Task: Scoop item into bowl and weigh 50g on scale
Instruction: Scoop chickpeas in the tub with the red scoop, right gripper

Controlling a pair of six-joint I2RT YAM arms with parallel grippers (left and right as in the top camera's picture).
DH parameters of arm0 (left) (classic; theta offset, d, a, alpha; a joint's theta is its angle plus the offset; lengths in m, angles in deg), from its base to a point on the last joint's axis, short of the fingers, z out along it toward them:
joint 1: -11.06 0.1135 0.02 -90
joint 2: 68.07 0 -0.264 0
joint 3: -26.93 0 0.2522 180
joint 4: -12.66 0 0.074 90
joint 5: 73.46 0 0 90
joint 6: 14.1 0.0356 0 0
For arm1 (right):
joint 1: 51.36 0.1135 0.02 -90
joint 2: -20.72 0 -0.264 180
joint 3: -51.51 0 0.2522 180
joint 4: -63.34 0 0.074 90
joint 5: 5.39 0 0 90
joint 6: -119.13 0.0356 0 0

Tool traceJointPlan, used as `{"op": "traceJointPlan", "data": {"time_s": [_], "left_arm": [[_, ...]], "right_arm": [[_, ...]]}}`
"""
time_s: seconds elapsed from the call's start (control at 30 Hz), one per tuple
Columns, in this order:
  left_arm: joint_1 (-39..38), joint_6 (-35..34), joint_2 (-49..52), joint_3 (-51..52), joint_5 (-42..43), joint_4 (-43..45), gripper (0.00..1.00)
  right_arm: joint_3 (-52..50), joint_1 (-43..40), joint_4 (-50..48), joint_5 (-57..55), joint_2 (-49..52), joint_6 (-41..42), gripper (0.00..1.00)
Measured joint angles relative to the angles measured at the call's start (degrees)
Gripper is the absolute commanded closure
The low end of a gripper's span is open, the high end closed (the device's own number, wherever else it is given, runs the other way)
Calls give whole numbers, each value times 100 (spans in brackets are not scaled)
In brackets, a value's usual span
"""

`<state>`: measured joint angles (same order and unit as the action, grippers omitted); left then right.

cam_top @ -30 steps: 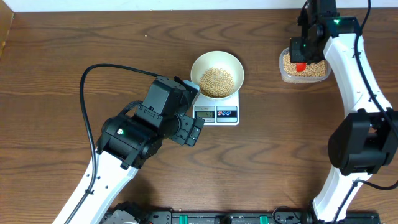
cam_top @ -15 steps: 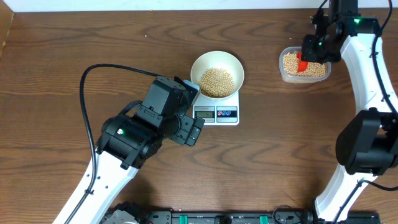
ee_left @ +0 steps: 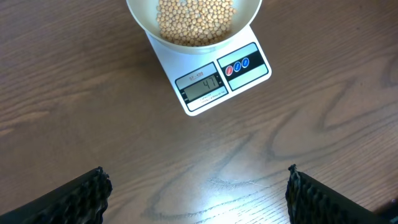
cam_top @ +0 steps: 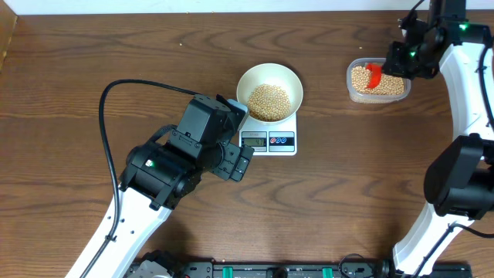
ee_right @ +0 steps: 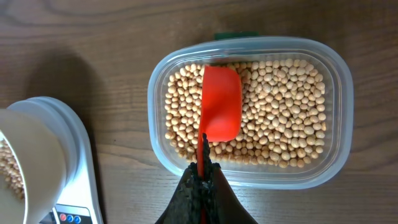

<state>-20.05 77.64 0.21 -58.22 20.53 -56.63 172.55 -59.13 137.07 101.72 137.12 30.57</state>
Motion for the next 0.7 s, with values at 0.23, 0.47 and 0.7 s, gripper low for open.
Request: {"op": "traceJointPlan", "data": {"time_s": [0.23, 0.47, 0.7], "left_arm": [[0, 0, 0, 0, 0, 0, 8], [0, 0, 0, 0, 0, 0, 8], [0, 0, 0, 0, 0, 0, 8]], "right_arm": [[0, -175, 22, 271, 0, -212, 99], [-2, -332, 52, 426, 0, -509, 99], [-2, -380, 133, 581, -20, -667, 99]]}}
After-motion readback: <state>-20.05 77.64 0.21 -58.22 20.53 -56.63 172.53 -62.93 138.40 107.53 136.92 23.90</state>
